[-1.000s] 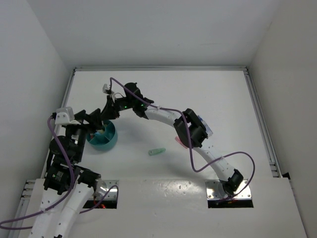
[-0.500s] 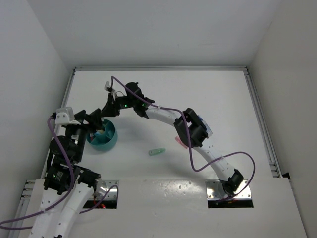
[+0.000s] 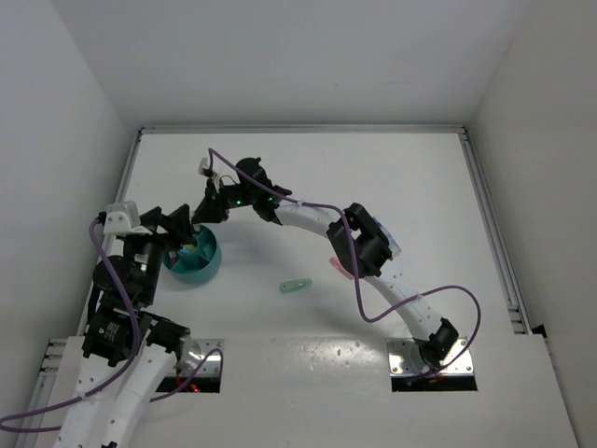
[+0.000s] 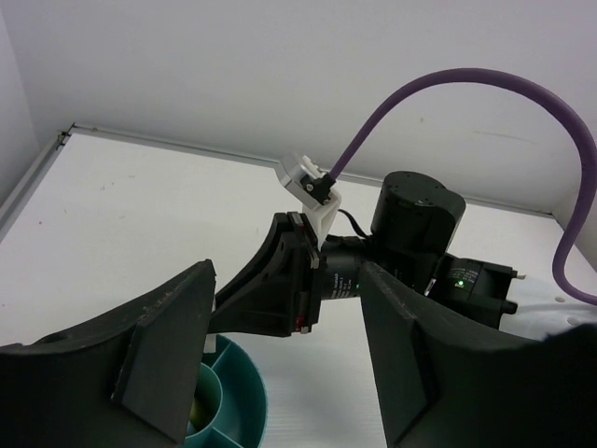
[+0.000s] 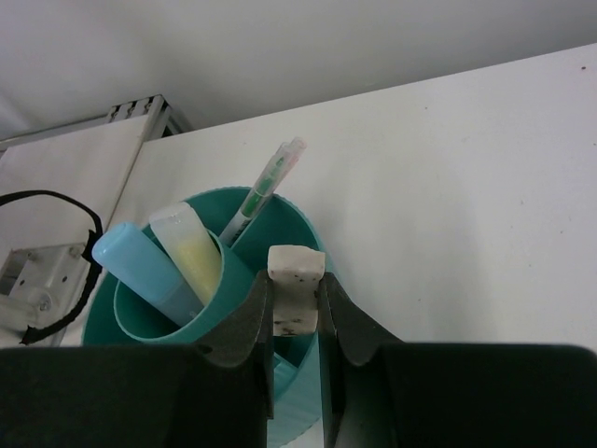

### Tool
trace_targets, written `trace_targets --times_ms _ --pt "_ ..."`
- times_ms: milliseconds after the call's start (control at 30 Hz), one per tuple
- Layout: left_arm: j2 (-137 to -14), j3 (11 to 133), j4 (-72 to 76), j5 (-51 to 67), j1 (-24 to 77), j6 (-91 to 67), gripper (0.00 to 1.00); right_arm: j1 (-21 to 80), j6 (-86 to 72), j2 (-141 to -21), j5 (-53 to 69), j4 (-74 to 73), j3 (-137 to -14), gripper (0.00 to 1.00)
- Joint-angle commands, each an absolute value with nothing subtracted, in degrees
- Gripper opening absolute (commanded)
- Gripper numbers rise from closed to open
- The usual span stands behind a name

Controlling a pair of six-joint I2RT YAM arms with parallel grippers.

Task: Sort the stationery into containers
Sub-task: Place the stationery in the storage box.

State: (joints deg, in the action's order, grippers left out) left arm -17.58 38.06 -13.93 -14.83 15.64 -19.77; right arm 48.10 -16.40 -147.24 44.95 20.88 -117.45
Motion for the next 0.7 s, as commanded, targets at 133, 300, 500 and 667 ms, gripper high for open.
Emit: trace_targets --times_ms 133,300,500,667 --pt "-17.14 38.06 -11.78 -14.50 14.94 -19.25 0.69 47.99 -14.85 -147.57 45.79 23.03 -116.72 0.05" --pt "-17.14 38.06 -11.78 -14.50 14.94 -19.25 0.69 48.52 -14.24 -147.57 45.79 22.51 -116.19 0.23" --pt "-17.14 38.06 -11.78 -14.50 14.94 -19.25 0.69 48.52 -13.54 -147.04 47.02 21.36 -116.72 0.52" --pt "-17.14 38.06 -11.78 -14.50 14.94 -19.25 0.69 48.52 -14.06 -143.89 47.02 21.36 -117.77 0.53"
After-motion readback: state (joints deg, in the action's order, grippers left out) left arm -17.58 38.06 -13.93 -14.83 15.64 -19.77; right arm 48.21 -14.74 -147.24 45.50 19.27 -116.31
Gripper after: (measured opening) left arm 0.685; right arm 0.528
